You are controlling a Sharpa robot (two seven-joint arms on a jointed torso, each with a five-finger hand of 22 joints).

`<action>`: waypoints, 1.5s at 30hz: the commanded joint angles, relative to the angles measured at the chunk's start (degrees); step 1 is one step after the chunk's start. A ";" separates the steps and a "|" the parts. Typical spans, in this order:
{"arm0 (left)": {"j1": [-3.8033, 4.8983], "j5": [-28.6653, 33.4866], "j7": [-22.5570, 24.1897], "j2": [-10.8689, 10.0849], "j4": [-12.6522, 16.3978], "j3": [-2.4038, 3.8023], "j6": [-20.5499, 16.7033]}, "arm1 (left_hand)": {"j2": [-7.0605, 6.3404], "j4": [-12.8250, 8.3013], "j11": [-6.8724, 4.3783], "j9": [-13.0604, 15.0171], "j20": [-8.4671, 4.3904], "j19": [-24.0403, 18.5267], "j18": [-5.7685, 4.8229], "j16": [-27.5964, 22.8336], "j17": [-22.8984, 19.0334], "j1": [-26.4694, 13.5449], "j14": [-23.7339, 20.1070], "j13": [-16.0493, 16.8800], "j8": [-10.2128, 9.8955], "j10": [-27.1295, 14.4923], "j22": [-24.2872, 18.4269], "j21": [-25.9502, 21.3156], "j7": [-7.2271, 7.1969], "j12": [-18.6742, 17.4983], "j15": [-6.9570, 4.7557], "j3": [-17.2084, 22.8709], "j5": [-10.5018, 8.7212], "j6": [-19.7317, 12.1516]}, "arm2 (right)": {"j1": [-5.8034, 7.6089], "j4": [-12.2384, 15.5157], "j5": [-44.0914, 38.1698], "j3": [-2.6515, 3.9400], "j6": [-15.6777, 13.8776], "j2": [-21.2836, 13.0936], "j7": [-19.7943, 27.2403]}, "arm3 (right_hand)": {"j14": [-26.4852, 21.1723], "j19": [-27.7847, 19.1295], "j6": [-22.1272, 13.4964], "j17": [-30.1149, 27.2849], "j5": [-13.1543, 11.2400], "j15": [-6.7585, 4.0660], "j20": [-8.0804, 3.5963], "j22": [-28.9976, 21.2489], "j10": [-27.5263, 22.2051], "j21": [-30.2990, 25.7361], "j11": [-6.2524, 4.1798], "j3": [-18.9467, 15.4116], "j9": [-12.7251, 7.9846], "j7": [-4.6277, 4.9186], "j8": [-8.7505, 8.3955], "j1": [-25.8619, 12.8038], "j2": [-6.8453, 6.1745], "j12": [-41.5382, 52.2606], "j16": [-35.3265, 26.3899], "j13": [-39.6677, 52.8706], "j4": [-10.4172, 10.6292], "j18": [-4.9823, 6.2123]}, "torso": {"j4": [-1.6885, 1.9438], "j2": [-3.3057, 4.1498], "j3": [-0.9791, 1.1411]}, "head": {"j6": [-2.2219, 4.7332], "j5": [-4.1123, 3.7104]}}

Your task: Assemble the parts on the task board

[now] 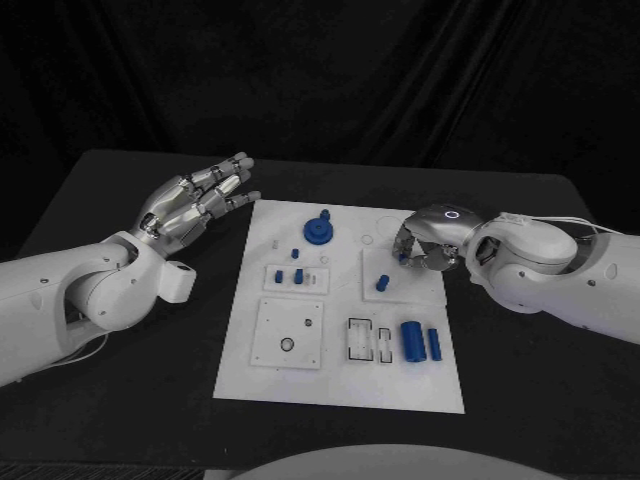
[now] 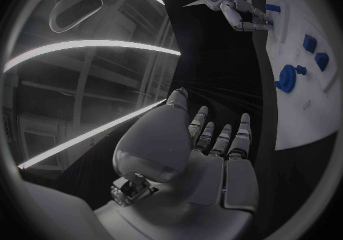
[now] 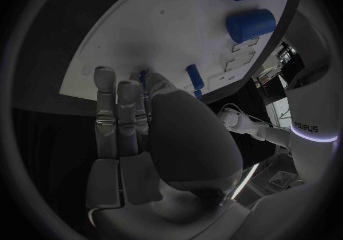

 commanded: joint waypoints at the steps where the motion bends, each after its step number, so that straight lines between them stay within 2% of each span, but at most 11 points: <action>1: -0.13 0.37 0.77 0.13 0.02 0.05 1.03 | -0.04 -0.37 0.33 0.07 0.04 0.55 -0.95 0.25 0.09 0.69 0.57 0.09 0.26 0.07 0.17 0.38 -0.06 0.28 0.21 -0.05 0.45 0.37 | -0.20 0.00 -0.40 -0.02 -2.76 -0.20 0.27 | -0.08 0.11 0.73 -0.08 0.20 0.02 0.35 3.83 0.43 0.25 -0.06 0.40 0.09 -0.05 0.29 0.26 -0.26 -0.28 -0.25 0.04 -0.08 0.51 | -0.01 -0.03 0.03 | 0.09 0.15; 8: -0.23 0.37 0.67 0.14 -0.11 0.05 1.02 | -0.03 -0.41 0.38 0.08 0.03 0.57 -1.02 0.30 0.09 0.72 0.62 0.11 0.29 0.14 -0.02 0.37 -0.02 0.41 0.27 -0.04 0.50 0.53 | 0.06 1.04 -0.40 -0.01 -5.97 -1.18 0.78 | 0.31 0.44 1.19 0.45 0.38 -0.10 0.26 4.06 0.94 1.60 -0.17 0.86 0.20 -0.14 0.38 0.29 -0.35 -0.49 0.35 -0.11 -0.30 0.36 | -0.06 -0.05 0.02 | 0.12 0.61; 15: -0.27 0.37 0.57 0.26 -0.28 0.05 1.01 | -0.02 -0.42 0.42 0.09 0.02 0.49 -1.05 0.33 0.10 0.72 0.66 0.12 0.30 0.17 -0.23 0.33 0.02 0.45 0.29 -0.03 0.51 0.59 | 2.58 4.15 -0.59 0.00 -8.96 -2.85 1.46 | 0.85 0.87 1.45 1.16 0.36 -0.21 0.18 4.32 1.41 3.10 -0.30 1.15 0.27 -0.23 0.38 0.24 -0.53 -0.62 1.20 -0.21 -0.44 0.19 | -0.06 -0.09 0.00 | 0.06 0.73; 21: -0.31 0.37 0.33 0.63 -0.61 0.05 1.18 | -0.01 -0.43 0.46 0.10 0.00 0.50 -1.08 0.35 0.10 0.73 0.67 0.12 0.31 0.19 -0.25 0.32 0.06 0.47 0.32 -0.03 0.52 0.63 | 4.94 7.77 -1.08 0.00 -8.03 -3.79 1.46 | 0.78 0.79 1.31 0.77 0.37 -0.22 0.14 4.24 1.36 2.72 -0.27 1.27 0.23 -0.20 0.24 0.23 -0.69 -0.81 0.76 -0.31 -0.50 0.25 | 0.10 -0.09 -0.03 | 0.12 0.54; 27: -0.44 0.37 0.19 0.92 -0.87 0.05 1.38 | 0.04 -0.47 0.58 0.10 -0.02 0.41 -1.15 0.41 0.11 0.77 0.73 0.13 0.32 0.22 -0.50 0.25 0.16 0.52 0.40 0.01 0.57 0.65 | 5.63 10.97 -1.20 0.01 -6.41 -2.95 1.62 | 0.89 0.89 1.38 1.04 0.33 -0.23 0.13 4.32 1.48 3.19 -0.30 1.42 0.24 -0.22 0.23 0.26 -0.65 -0.86 1.05 -0.34 -0.55 0.18 | 0.03 -0.04 -0.01 | 0.03 0.76; 30: -0.65 0.37 0.13 0.96 -0.94 0.05 1.50 | 0.08 -0.49 0.68 0.10 -0.03 0.35 -1.21 0.41 0.10 0.79 0.70 0.14 0.33 0.26 -0.67 0.20 0.25 0.57 0.46 0.04 0.59 0.64 | 5.37 12.02 -1.22 0.01 -5.04 -1.51 1.86 | 0.92 0.90 1.37 1.09 0.32 -0.24 0.12 4.32 1.50 3.21 -0.30 1.45 0.24 -0.21 0.21 0.27 -0.67 -0.88 1.11 -0.35 -0.57 0.18 | -0.01 -0.08 -0.02 | 0.02 1.01; 35: -0.97 0.37 0.08 1.18 -1.19 0.05 1.62 | 0.09 -0.50 0.70 0.09 -0.03 0.30 -1.22 0.42 0.10 0.80 0.71 0.14 0.32 0.27 -0.76 0.18 0.27 0.58 0.47 0.05 0.59 0.63 | 4.11 12.31 -1.23 0.00 -3.47 1.59 2.62 | 0.96 0.91 1.28 1.05 0.43 -0.26 0.10 4.32 1.56 3.24 -0.30 1.62 0.20 -0.19 0.09 0.34 -0.72 -0.98 1.06 -0.40 -0.69 0.18 | 0.07 -0.12 0.01 | 0.02 1.49; 41: -1.21 0.37 -0.06 1.84 -1.50 0.06 1.86 | 0.24 -0.51 0.84 0.11 -0.04 0.27 -1.31 0.45 0.10 0.84 0.72 0.14 0.36 0.30 -0.87 0.13 0.39 0.61 0.54 0.13 0.60 0.83 | 1.63 10.41 -1.71 0.00 -1.70 6.62 3.52 | 1.05 0.92 1.25 1.16 0.94 -0.28 0.03 4.36 1.71 3.52 -0.29 2.08 0.14 -0.14 -0.10 0.55 -0.86 -1.24 1.14 -0.53 -1.06 0.15 | -0.06 -0.05 0.22 | -0.46 2.20; 45: -1.26 0.37 -0.14 2.08 -1.57 0.06 1.89 | 0.27 -0.52 0.87 0.12 -0.04 0.23 -1.33 0.45 0.10 0.84 0.71 0.14 0.37 0.30 -0.95 0.11 0.42 0.61 0.56 0.15 0.59 0.89 | 0.29 9.12 -2.92 0.00 -0.42 9.10 3.50 | 1.04 0.89 1.29 1.08 1.06 -0.28 0.02 4.34 1.77 3.43 -0.28 2.16 0.14 -0.13 -0.12 0.56 -0.88 -1.28 1.05 -0.55 -1.12 0.17 | -0.03 -0.14 0.13 | -0.83 2.64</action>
